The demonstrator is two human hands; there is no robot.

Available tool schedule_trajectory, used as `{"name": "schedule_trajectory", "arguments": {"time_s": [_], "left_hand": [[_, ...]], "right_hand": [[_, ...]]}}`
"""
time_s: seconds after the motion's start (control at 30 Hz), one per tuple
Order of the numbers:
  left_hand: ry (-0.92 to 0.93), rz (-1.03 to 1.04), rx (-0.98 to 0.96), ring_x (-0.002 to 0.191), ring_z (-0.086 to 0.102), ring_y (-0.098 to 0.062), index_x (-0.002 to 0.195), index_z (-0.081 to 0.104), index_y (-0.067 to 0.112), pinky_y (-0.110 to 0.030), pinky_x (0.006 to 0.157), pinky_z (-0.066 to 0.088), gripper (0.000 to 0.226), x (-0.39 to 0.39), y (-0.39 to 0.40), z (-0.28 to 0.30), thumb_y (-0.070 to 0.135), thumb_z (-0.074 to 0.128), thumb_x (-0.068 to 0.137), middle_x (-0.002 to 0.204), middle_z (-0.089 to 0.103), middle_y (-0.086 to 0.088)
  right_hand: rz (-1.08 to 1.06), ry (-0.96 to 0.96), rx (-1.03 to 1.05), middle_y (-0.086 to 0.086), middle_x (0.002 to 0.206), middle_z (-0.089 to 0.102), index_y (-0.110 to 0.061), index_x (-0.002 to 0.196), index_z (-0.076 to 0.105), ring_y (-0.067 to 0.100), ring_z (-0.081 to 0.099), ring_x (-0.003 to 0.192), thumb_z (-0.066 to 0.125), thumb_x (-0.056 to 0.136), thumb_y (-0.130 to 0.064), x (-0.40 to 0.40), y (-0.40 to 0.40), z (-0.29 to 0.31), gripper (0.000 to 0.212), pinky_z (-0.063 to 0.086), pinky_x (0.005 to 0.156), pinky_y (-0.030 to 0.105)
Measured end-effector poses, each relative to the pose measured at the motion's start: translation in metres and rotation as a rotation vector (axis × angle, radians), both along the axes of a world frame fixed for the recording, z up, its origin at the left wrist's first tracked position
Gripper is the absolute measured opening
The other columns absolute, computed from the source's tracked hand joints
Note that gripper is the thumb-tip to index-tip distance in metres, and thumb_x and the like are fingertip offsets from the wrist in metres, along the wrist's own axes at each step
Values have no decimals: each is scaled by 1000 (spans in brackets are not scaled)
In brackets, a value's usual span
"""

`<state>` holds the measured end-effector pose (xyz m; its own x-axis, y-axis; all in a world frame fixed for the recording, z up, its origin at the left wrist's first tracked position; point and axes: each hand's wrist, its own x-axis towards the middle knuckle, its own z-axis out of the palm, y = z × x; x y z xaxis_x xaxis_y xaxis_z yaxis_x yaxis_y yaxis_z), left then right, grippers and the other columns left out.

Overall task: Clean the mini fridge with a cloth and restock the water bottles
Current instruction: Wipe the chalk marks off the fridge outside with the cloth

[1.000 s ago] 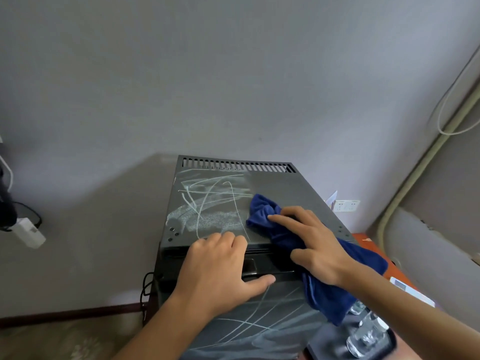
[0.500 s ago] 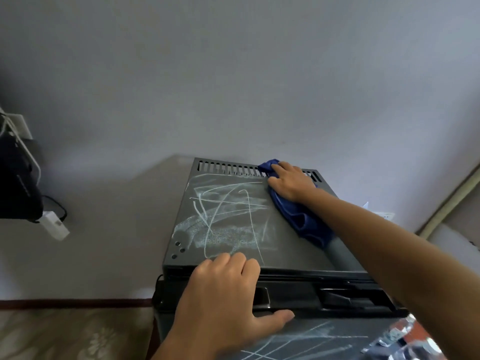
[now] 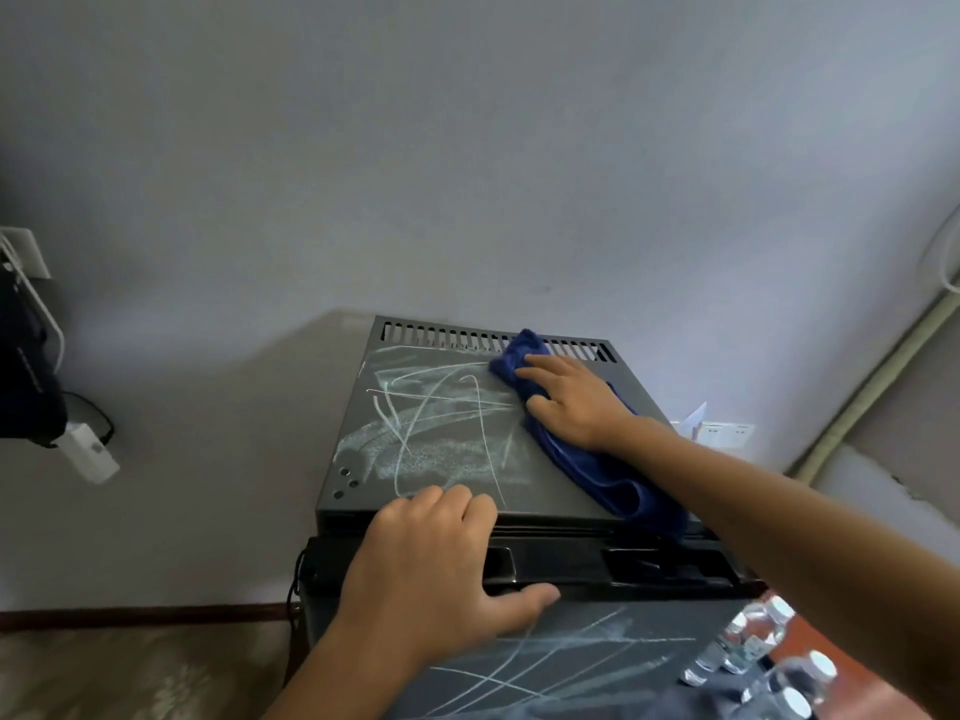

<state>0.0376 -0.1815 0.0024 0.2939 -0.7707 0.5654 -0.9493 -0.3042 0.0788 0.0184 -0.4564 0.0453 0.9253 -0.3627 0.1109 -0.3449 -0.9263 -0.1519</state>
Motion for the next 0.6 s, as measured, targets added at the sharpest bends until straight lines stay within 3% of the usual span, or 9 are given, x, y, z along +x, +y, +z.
{"name": "schedule_trajectory", "arguments": {"time_s": [0.23,0.4,0.5,0.6], "left_hand": [[7,12,-2,57,49,-17,68,45,23,-36,52,46,68,-1,0,-4,91,46,74,64,46,9],[6,3,-7,56,47,-18,68,45,23,-38,51,45,69,-2,0,-4,91,44,75,63,45,8],[6,-20,-6,56,48,-18,68,46,22,-36,49,43,68,-2,0,-5,90,46,74,63,46,6],[8,-31,-16,56,49,-18,69,48,21,-34,49,41,68,-2,-1,-6,89,49,72,63,47,5]], "right_hand": [[128,-89,30,-10,153,48,-21,138,60,9,41,140,48,79,-31,-121,81,0,60,23,117,17],[126,-165,123,-25,147,46,-25,141,52,2,38,141,53,75,-19,-155,96,1,67,31,113,18],[130,-161,109,-24,150,43,-25,144,51,2,36,143,52,76,-22,-148,101,-4,68,29,115,18],[155,-107,-40,-18,160,34,-27,148,49,2,29,147,47,82,-35,-126,100,-5,67,23,117,16]]}}
